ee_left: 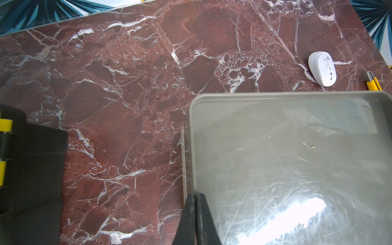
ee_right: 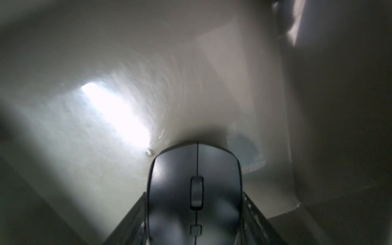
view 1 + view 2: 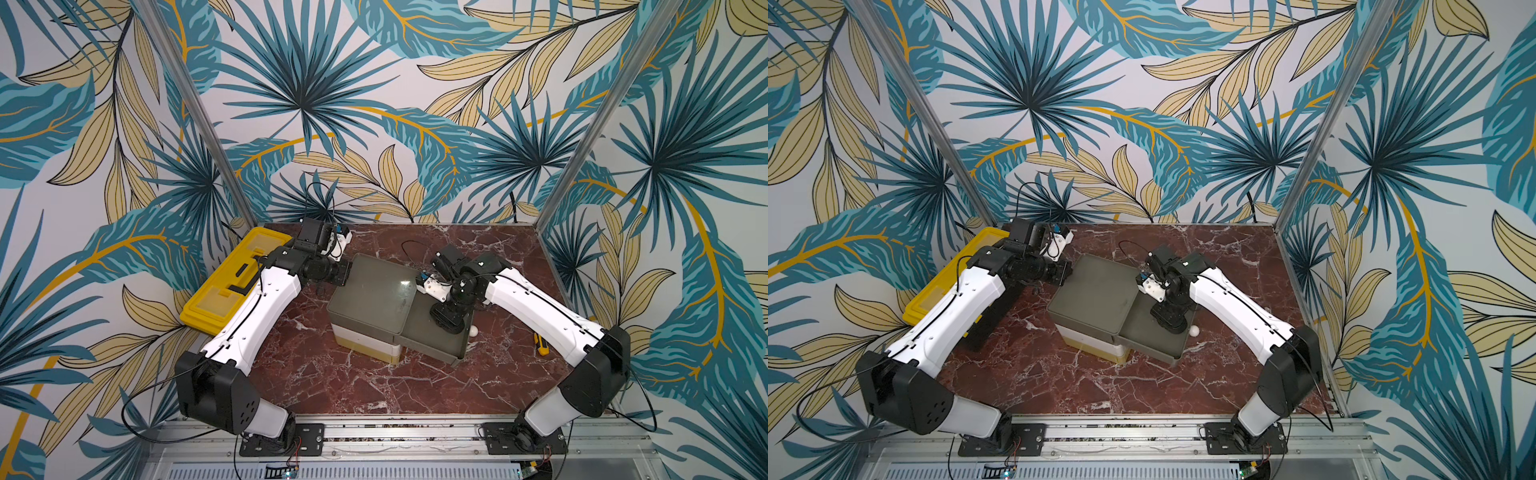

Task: Take the mice out of the drawer
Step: Pick up the mouse from the drawer.

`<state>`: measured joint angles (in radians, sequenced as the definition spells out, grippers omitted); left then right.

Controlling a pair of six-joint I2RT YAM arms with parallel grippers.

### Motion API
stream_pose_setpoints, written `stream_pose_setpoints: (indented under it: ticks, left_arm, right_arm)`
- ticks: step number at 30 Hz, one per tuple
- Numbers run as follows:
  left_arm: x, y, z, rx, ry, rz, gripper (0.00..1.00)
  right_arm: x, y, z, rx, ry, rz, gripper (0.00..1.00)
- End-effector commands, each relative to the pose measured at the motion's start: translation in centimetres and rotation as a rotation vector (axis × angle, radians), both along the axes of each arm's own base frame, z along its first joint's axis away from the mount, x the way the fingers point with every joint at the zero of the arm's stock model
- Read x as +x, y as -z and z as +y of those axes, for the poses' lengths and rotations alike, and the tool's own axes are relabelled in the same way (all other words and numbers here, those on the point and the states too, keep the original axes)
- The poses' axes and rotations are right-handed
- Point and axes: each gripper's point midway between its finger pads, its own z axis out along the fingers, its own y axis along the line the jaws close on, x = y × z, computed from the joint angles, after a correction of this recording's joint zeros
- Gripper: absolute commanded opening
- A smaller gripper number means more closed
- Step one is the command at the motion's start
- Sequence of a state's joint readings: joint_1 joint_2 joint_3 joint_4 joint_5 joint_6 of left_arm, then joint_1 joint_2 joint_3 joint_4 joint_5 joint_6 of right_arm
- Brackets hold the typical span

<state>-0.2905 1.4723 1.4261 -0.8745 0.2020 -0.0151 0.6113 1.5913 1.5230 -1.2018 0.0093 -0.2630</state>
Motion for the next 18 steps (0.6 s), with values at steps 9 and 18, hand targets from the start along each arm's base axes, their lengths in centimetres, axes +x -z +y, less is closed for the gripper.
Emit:
stream_pose_setpoints:
  ticks: [9,18]
  left_arm:
    - [-3.4,4.2,0.6,0.052,0.031,0.194,0.0]
    - [-3.2,3.8,-0.1,0.018,0.044,0.182,0.0]
  right_arm:
    - [1.8,-12.4,-2.4,0.158,0.171,-0.399,0.5]
    - [4.8,-14.1,-12.4,0.042,0.568,-0.5,0.5]
